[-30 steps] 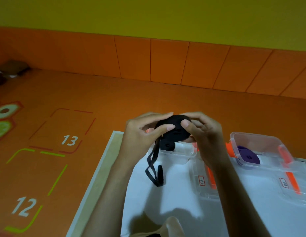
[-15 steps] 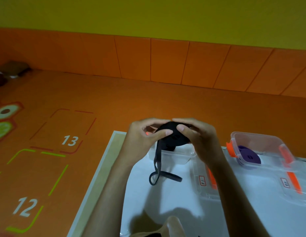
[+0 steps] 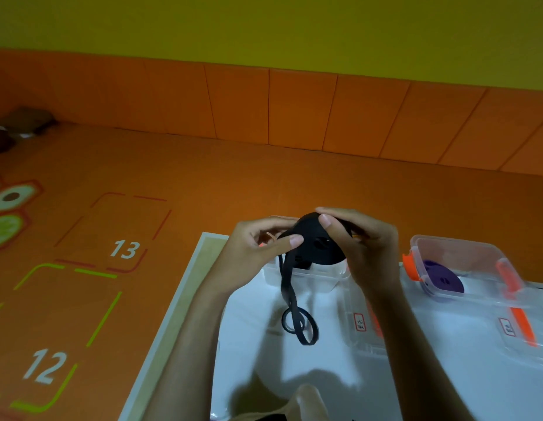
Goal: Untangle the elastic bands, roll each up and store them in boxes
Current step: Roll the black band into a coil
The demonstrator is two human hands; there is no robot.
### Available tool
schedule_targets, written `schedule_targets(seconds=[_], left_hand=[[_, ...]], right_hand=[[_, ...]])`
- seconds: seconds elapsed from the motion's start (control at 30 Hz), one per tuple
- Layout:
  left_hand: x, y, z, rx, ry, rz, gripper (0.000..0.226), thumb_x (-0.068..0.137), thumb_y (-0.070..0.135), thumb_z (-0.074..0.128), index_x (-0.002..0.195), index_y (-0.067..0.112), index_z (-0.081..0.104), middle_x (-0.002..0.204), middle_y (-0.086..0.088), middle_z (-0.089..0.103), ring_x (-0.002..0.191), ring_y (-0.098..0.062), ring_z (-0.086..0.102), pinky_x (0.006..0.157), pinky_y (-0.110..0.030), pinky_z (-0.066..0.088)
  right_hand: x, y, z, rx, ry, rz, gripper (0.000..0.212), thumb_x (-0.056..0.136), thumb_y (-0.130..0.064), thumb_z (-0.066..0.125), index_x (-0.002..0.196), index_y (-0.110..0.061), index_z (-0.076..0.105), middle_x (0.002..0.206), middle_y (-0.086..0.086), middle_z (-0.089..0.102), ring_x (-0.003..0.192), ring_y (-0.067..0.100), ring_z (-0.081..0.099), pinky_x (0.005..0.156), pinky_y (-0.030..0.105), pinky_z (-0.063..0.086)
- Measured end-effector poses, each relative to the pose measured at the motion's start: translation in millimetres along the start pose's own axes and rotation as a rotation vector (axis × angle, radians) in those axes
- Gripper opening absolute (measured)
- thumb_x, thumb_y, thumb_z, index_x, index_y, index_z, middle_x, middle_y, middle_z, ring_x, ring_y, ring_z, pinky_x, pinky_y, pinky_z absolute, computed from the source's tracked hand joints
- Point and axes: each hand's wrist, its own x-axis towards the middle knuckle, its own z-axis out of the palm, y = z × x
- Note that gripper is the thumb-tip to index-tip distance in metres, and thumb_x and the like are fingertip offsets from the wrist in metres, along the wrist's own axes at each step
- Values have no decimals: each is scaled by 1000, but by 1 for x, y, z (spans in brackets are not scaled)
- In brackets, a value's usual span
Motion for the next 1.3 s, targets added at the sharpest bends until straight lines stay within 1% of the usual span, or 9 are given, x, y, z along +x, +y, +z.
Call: schedule_targets(seconds=[0.17,0.3,0.53,0.73,0.9,1.0,1.1,1.2,1.3], left_hand=[[2,19,-1,-38,15,37,18,97,27,77,113,19,80,111,-3,80,103,-19,75,86,-22,56],[2,25,3,-47,77,73,13,99,21,75,111,22,79,104,2,80,97,-11,75,83,-18,56],[1,26,14,-80,265,171,21,90,17,84,110,25,81,99,5,80,90,-7,74,78,-19,58],[-4,21,7,-79,185,127,29,88,15,85,115,27,83,111,0,81,104,-20,77,88,-25,60],[-4,24,5,33,213,205,22,83,19,91,102,27,82,95,8,80,86,-5,74,76,-14,55],[-5,23,12,24,243,186,21,83,21,91,98,27,79,93,6,80,86,-10,75,76,-18,56],[-8,20,8,2,124,127,29,87,17,87,113,27,81,105,6,80,98,-16,75,86,-23,58],[-8,18,2,1,111,126,32,87,13,87,116,23,82,107,-1,80,101,-19,75,86,-25,58],[-8,17,6,-34,201,134,26,83,11,90,104,21,81,98,0,81,89,-13,76,79,-21,57]], right_hand=[[10,-15,0,-89,93,-85,14,97,-25,71,110,-25,75,106,-20,74,94,1,75,72,24,60],[14,-20,9,5,107,21,16,94,-26,71,108,-34,75,101,-32,74,95,0,74,76,15,56],[7,-13,1,242,-12,282,19,78,-32,84,81,-30,65,95,4,76,91,23,76,76,30,64],[3,-17,-1,300,79,307,23,78,-28,84,82,-18,64,91,7,76,85,20,76,68,23,60],[-2,-15,-7,279,-180,300,30,86,-31,76,115,-39,74,113,-6,76,104,20,76,76,30,65],[0,-16,-7,309,-84,367,21,79,-34,82,99,-37,80,110,0,79,98,26,79,75,39,67],[-1,-13,-7,297,-6,341,14,81,-31,82,93,-28,76,103,4,78,97,26,77,75,34,64],[-1,-12,-6,287,-58,324,17,83,-28,78,92,-20,66,101,-5,75,99,15,73,78,27,62],[0,-12,-6,311,-146,370,26,81,-27,81,93,-19,59,103,2,78,101,23,76,76,35,65]])
